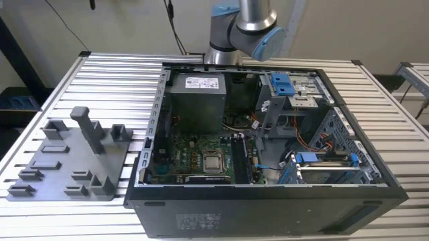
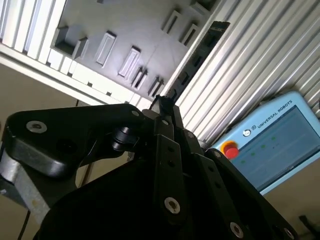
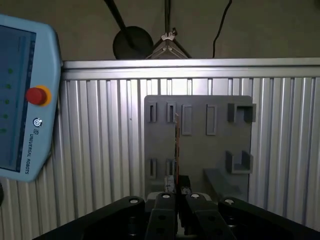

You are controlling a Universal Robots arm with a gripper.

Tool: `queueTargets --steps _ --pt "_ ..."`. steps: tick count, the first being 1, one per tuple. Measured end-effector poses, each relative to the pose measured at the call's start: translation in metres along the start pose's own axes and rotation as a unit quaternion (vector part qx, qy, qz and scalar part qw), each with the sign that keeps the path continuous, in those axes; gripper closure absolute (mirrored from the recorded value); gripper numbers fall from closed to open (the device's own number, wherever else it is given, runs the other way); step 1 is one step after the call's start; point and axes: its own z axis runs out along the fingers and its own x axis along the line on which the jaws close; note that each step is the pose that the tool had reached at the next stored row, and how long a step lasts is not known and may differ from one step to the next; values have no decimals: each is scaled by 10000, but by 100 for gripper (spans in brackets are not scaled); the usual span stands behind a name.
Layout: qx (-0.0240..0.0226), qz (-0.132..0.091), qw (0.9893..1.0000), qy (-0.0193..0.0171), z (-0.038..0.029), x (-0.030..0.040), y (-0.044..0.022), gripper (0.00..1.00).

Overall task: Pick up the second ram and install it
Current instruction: 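Pick up the second ram and move it above second insertion slot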

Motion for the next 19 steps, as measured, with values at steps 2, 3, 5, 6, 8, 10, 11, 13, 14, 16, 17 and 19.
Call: queueTargets --steps 2,3,5,6,8,10,11,13,14,16,17,19 --pt "0 0 10000 0 -37 1 -1 86" --pt "0 0 10000 0 -52 1 -2 86" --pt "1 0 10000 0 -77 1 -3 86" --pt "0 0 10000 0 -90 2 -3 86" --pt "0 0 10000 0 -117 2 -4 86" --pt "0 0 10000 0 -143 2 -5 86" --pt "0 0 10000 0 -152 3 -5 86" --pt "0 0 10000 0 -155 3 -5 86" --pt "0 0 10000 0 -155 2 -5 86" --pt "1 0 10000 0 -155 2 -5 86" --pt "0 0 10000 0 -156 2 -5 86" --pt "0 0 10000 0 -156 2 -6 86"
